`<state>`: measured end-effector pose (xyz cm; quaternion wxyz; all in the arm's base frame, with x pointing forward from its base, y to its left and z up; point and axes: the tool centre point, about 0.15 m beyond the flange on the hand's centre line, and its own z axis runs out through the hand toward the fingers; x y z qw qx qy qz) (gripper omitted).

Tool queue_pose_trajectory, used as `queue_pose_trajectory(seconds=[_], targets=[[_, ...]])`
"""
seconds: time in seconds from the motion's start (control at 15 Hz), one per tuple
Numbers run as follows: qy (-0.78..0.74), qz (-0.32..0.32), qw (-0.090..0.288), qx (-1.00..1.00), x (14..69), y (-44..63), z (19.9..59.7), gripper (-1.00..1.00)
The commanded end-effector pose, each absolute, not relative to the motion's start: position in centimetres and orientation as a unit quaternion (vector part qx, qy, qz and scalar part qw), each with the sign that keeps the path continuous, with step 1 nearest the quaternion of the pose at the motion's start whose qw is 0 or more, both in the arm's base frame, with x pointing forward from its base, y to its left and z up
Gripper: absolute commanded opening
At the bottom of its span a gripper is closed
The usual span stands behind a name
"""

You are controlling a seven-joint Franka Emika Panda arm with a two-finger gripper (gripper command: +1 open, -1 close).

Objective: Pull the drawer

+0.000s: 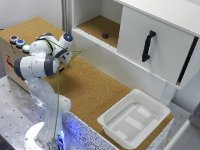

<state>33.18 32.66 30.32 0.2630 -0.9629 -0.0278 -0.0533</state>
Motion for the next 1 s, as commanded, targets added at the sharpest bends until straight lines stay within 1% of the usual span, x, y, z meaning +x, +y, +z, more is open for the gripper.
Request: queue_pose_trajectory(seconds=[0.0, 0.93], targets=[[-0.042, -0.048, 0.302, -0.951, 33.6, 29.6, 28.8, -1.00], [-0.041, -0.052, 0.301, -0.951, 34.2, 24.9, 28.6, -1.00]])
